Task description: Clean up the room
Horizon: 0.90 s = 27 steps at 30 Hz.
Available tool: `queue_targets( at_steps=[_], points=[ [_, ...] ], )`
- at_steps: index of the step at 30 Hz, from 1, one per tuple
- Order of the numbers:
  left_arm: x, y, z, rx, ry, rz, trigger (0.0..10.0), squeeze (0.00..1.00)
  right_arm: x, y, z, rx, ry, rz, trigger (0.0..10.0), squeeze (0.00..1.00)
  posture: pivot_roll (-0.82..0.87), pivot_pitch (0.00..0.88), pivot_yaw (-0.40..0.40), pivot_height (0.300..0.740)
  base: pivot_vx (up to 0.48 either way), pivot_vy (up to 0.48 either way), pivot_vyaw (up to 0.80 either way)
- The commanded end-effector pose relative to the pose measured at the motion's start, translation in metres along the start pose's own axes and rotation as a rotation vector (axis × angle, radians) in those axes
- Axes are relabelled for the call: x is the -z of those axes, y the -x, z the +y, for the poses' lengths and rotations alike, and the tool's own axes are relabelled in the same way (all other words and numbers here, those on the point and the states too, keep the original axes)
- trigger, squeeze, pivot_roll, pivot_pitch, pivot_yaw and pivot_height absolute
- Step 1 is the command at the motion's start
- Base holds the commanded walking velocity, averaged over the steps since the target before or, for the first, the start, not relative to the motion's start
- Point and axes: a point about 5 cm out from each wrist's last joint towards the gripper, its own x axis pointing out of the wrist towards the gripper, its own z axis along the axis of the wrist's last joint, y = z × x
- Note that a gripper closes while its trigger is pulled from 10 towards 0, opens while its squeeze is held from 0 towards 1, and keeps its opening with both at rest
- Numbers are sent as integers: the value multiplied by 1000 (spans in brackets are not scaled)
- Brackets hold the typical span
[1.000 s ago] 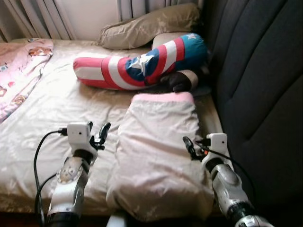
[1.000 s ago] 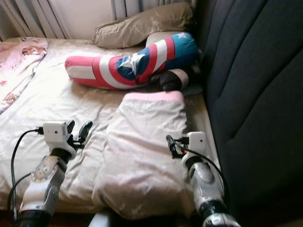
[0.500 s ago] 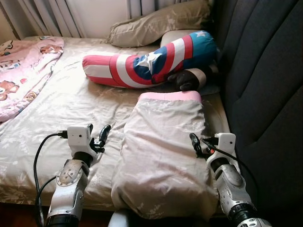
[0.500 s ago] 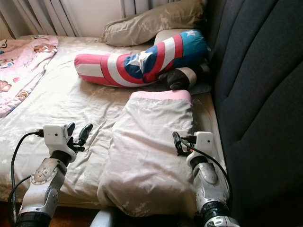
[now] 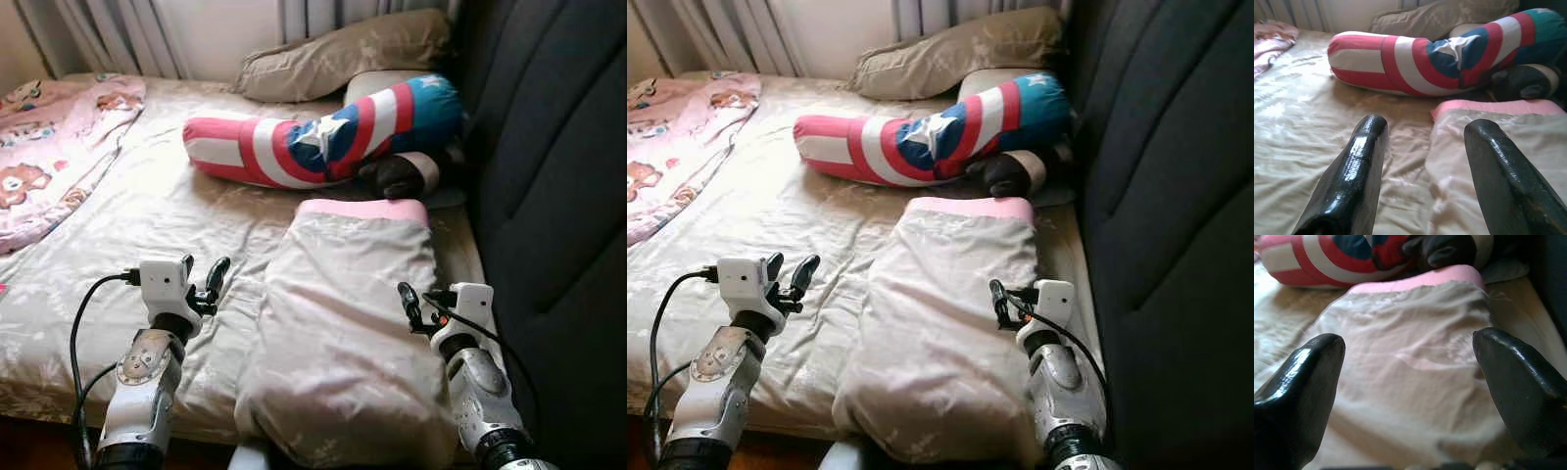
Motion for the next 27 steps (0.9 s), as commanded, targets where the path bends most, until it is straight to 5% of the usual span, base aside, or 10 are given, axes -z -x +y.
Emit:
queue_targets(
  at_steps=[1, 13, 20, 21, 22, 27],
  points=[
    [-6, -1, -6, 19, 8, -31, 10000, 0, -1, 4, -9, 21, 13, 0, 10000, 0, 91, 29, -11, 653, 292, 0, 0],
    [-2, 7, -8, 30, 6, -13, 10000, 0, -1, 0, -9, 15, 16, 25, 10000, 0, 96, 41, -13, 653, 121, 0, 0],
    [-1, 4, -4, 41, 6, 9, 10000, 0, 7, -4, -11, 39, 55, 129, 10000, 0, 116, 76, -5, 653, 0, 0, 0],
    [-2, 3, -3, 37, 6, 8, 10000, 0, 8, -4, -11, 48, 68, 147, 10000, 86, 118, 81, -2, 653, 0, 0, 0],
    [-4, 2, -1, 35, 5, 6, 10000, 0, 8, -6, -11, 61, 64, 164, 10000, 1000, 123, 96, 8, 653, 0, 0, 0],
    [-11, 4, 5, 52, -13, 8, 10000, 0, 10, -14, -6, 103, 87, 243, 10000, 1000, 148, 128, 51, 653, 0, 0, 0]
  ],
)
